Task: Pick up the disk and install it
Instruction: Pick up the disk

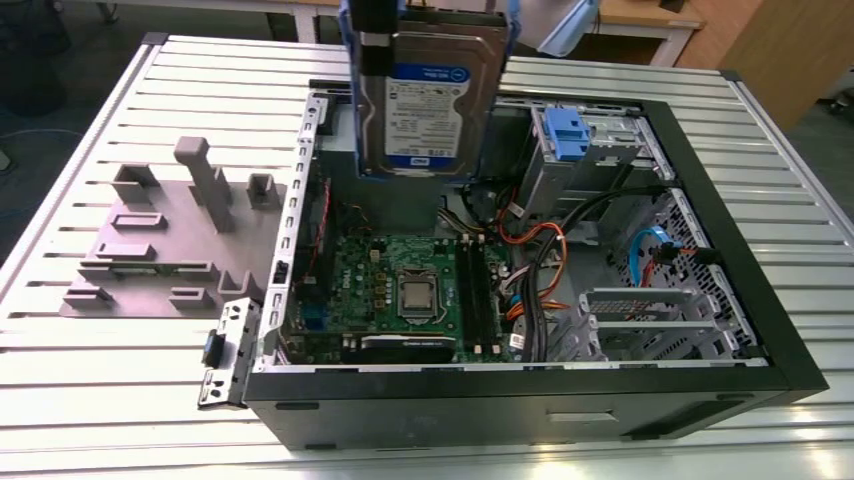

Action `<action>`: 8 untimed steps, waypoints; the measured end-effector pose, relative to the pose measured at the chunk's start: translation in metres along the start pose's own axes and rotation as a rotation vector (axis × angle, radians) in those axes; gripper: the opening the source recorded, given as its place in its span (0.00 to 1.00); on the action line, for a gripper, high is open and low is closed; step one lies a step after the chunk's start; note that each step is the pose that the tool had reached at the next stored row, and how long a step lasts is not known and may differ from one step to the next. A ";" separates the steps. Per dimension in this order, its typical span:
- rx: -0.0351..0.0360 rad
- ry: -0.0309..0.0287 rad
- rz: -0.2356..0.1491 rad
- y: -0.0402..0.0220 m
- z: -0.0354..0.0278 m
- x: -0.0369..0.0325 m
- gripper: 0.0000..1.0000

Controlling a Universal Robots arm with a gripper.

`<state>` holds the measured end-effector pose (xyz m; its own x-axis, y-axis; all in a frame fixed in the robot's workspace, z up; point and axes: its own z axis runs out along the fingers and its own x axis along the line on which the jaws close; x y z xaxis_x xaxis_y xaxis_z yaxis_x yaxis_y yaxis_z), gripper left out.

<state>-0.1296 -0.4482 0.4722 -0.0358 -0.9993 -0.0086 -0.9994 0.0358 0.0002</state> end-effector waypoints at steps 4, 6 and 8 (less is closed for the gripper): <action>0.0001 -0.0001 0.000 -0.0184 0.0040 -0.0006 0.36; 0.0000 0.0000 -0.001 -0.0274 0.0062 -0.0009 0.36; 0.0000 -0.0001 -0.002 -0.0361 0.0081 -0.0012 0.36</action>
<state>-0.0935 -0.4482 0.4641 -0.0339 -0.9994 -0.0087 -0.9994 0.0339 0.0001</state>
